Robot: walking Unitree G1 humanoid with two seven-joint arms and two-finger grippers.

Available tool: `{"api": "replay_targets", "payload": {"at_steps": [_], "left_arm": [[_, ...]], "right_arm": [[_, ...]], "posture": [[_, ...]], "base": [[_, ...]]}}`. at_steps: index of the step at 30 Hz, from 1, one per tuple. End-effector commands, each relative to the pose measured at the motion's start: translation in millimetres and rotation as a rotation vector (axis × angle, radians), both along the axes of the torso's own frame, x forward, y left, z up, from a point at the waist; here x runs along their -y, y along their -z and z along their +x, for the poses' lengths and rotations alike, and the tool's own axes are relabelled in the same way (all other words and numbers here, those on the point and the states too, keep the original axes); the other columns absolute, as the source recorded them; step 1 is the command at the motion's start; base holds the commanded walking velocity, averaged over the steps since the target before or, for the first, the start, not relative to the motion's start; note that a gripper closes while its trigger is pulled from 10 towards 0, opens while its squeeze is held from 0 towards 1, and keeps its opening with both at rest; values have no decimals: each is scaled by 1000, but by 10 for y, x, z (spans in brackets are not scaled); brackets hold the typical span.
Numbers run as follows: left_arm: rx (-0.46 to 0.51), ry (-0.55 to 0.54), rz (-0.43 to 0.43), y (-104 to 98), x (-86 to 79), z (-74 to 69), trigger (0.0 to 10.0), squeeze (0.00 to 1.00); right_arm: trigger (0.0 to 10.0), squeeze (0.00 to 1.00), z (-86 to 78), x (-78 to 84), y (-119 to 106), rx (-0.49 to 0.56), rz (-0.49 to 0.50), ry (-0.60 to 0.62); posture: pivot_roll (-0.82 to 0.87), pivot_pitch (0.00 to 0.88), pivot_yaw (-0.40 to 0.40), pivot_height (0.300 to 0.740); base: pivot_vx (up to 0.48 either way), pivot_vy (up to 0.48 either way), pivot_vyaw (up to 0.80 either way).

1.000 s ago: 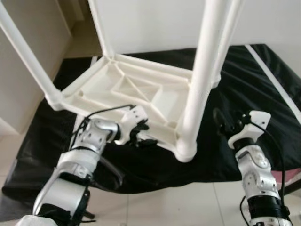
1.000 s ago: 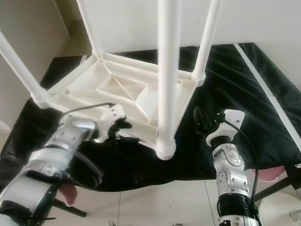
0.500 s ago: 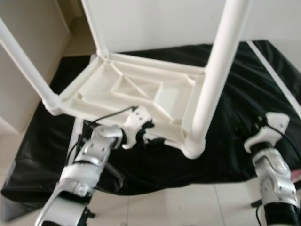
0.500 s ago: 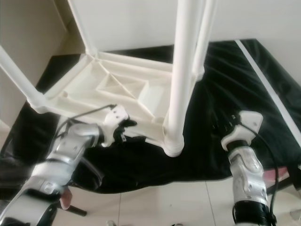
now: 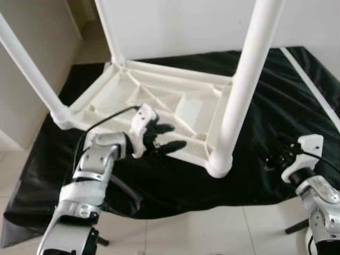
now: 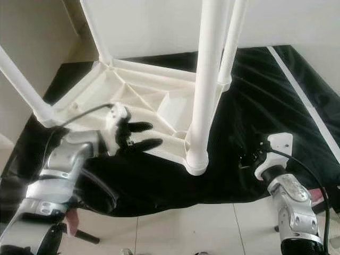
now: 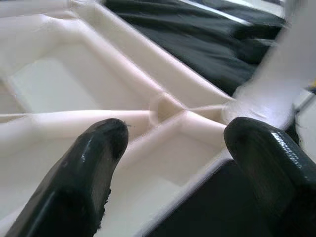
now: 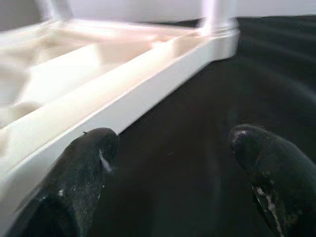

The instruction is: Building children table

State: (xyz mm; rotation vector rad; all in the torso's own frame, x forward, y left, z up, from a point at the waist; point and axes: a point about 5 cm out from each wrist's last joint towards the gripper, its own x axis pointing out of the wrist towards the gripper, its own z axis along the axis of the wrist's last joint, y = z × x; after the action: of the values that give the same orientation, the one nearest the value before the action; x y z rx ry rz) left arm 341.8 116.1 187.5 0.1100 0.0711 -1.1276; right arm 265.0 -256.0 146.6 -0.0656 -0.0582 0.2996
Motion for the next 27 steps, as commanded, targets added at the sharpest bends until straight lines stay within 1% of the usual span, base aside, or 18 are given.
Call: {"api": "replay_targets", "payload": {"at_steps": [1, 2, 4, 6, 7, 8, 10, 11, 14, 15, 17, 19, 20, 22, 23, 24, 25, 27], "left_arm": [[34, -159, -24, -50, -157, 84, 10000, 0], [67, -212, -38, -96, -211, 106, 10000, 0], [72, -223, -40, -105, -222, 113, 10000, 0], [98, -317, -25, -130, -296, 195, 10000, 0], [98, -317, -25, -130, -296, 195, 10000, 0], [101, -409, -27, -152, -372, 271, 10000, 0], [101, -431, -27, -156, -389, 288, 10000, 0], [109, -478, -8, -153, -425, 319, 10000, 0], [115, -510, 7, -150, -450, 339, 10000, 0], [149, -583, 121, -86, -532, 377, 10000, 0], [149, -583, 121, -86, -532, 377, 10000, 0], [167, -609, 188, -33, -571, 391, 10000, 0], [167, -609, 188, -33, -571, 391, 10000, 0], [168, -636, 245, 30, -590, 404, 10000, 0], [168, -636, 245, 30, -590, 404, 10000, 0], [176, -677, 308, 90, -616, 428, 10000, 0], [176, -677, 308, 90, -616, 428, 10000, 0], [193, -706, 368, 143, -617, 446, 10000, 0]], "right_arm": [[10000, 0, -36, -28, -13, -21, -11, -60], [10000, 0, -57, -31, -32, -36, -40, -103], [10000, 0, -62, -32, -35, -42, -44, -116], [10000, 0, -84, -74, -55, -62, -66, -186], [10000, 0, -84, -74, -55, -62, -66, -186], [10000, 0, -121, -134, -70, -91, -76, -264], [10000, 0, -136, -151, -69, -102, -73, -286], [10000, 0, -168, -200, -65, -118, -82, -337], [10000, 0, -191, -234, -60, -129, -89, -371], [10000, 0, -238, -347, -66, -144, -89, -452], [10000, 0, -238, -347, -66, -144, -89, -452], [10000, 0, -259, -398, -77, -154, -82, -489], [10000, 0, -259, -398, -77, -154, -82, -489], [10000, 0, -288, -429, -82, -172, -79, -531], [10000, 0, -288, -429, -82, -172, -79, -531], [10000, 0, -318, -455, -99, -181, -74, -568], [10000, 0, -318, -455, -99, -181, -74, -568], [10000, 0, -325, -480, -125, -178, -68, -581]], "posture": [[-115, 81, 66, 740], [-112, 77, 63, 740], [-111, 75, 61, 740], [-108, 70, 56, 740], [-108, 70, 56, 740], [-106, 68, 54, 740], [-105, 65, 52, 740], [-105, 64, 52, 740], [-105, 64, 52, 740], [-101, 57, 45, 740], [-101, 57, 45, 740], [-100, 56, 44, 740], [-100, 56, 44, 740], [-98, 56, 42, 740], [-98, 56, 42, 740], [-99, 56, 42, 740], [-99, 56, 42, 740], [-100, 58, 43, 740]], "base": [[0, 0, 0], [0, 0, 0], [0, 0, 0], [0, 0, 0], [0, 0, 0], [0, 0, 0], [0, 0, 0], [0, 0, 0], [0, 0, 0], [0, 0, 0], [0, 0, 0], [0, 0, 0], [0, 0, 0], [0, 0, 0], [0, 0, 0], [0, 0, 0], [0, 0, 0], [0, 0, 0]]}}
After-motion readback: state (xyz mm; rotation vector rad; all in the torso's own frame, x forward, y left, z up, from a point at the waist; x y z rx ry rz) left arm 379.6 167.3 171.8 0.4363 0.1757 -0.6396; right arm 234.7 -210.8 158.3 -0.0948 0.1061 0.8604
